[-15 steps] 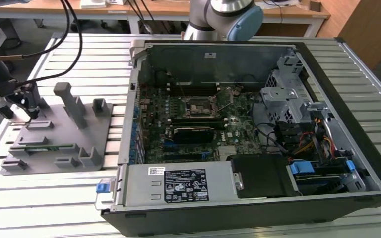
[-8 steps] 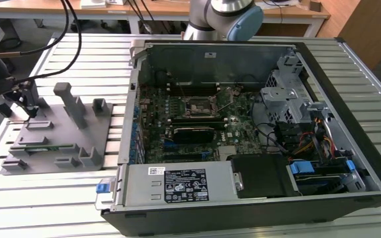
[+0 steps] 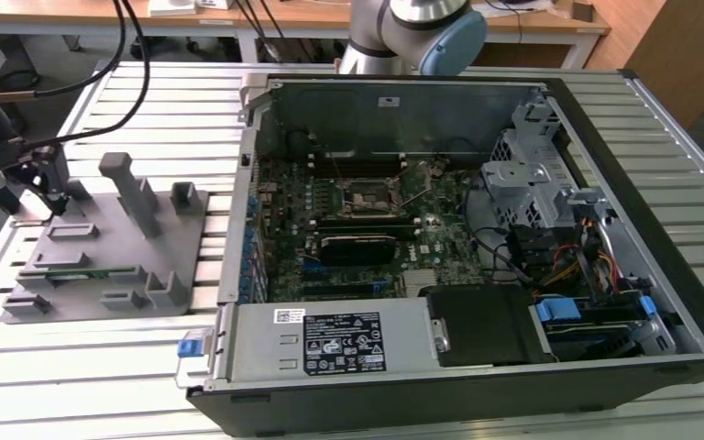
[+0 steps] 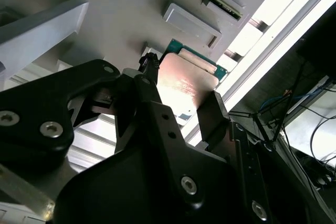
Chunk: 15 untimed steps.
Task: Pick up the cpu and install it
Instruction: 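Pick up the cpu and move it towards the insertion slot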
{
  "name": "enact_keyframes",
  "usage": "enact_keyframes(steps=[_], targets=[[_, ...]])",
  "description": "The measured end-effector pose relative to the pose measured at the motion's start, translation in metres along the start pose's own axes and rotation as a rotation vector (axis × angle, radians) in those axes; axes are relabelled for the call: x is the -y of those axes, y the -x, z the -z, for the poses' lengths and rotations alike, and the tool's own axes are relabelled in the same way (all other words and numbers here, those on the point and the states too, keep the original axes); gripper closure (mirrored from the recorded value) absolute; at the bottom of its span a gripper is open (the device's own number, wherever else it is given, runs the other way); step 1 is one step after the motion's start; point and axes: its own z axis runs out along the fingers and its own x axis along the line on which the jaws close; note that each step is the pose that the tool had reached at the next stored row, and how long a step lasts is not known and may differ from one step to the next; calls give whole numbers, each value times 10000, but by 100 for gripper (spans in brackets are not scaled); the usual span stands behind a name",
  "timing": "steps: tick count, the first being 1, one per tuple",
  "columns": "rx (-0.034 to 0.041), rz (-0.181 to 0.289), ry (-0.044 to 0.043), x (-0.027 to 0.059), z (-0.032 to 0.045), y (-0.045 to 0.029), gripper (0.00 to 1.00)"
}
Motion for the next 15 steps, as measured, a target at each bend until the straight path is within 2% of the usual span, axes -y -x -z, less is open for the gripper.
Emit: enact_keyframes(steps=[15], targets=[[0, 0, 0, -7, 119, -2, 46]])
